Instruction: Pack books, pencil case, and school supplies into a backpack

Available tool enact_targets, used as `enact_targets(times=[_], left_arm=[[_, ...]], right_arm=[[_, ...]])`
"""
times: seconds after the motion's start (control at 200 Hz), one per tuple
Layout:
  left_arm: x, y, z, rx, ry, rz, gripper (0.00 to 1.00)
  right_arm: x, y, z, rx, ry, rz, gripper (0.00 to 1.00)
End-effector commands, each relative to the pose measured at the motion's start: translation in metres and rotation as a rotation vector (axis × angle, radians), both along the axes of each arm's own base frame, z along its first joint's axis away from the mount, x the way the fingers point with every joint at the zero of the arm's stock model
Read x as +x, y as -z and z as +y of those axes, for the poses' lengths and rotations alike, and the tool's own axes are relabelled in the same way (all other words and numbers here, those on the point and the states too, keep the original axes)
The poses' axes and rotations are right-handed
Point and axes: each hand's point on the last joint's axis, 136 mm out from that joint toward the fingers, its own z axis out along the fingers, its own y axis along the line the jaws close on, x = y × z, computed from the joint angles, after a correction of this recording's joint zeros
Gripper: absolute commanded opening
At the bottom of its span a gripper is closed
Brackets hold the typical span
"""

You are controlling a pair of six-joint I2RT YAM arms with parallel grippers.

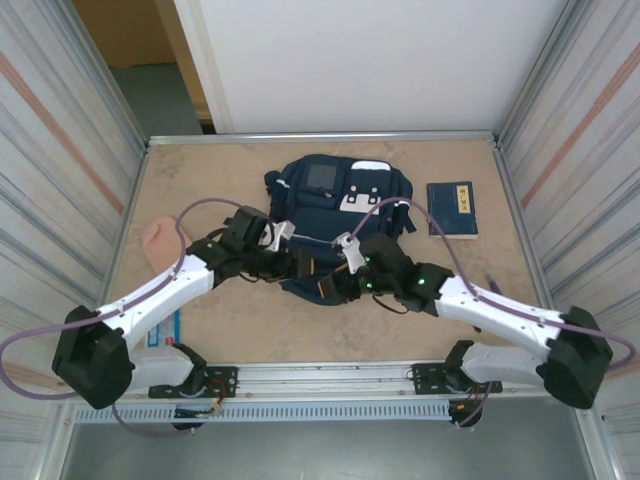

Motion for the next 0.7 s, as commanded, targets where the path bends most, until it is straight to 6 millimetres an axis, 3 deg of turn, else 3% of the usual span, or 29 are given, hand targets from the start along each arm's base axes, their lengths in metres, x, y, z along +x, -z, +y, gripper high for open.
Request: enact_targets(times=[0.0, 0.145, 0.23, 0.336, 0.456, 0.606, 0.691], left_arm=[[-0.013, -0.002, -0.014, 0.003, 0.065, -0.055, 0.58], [-0.010, 0.004, -0.034, 0.029, 0.137, -0.140, 0.38], [-0.007, 0.015, -0.041, 0.051, 0.166, -0.131, 0.34], [-0.004, 0.024, -0.050, 0.044, 0.198, -0.132, 0.36], [-0.001, 0.035, -0.059, 0.050, 0.232, -0.114, 0.38], [-0.009, 0.045, -0.068, 0.007, 0.283, -0.072, 0.39], [-0.004, 0.049, -0.069, 0.035, 0.289, -0.075, 0.40]], right_arm=[[0.020, -0.017, -0.043, -0.072, 0.187, -0.043, 0.56], [0.046, 0.003, -0.105, -0.164, 0.475, 0.104, 0.63], [0.049, 0.009, -0.121, -0.122, 0.541, 0.222, 0.63], [0.048, -0.006, -0.124, -0.046, 0.545, 0.237, 0.64], [0.048, -0.008, -0.125, -0.042, 0.546, 0.232, 0.64], [0.042, -0.005, -0.100, 0.028, 0.432, 0.279, 0.67], [0.043, 0.000, -0.100, 0.012, 0.437, 0.277, 0.67]])
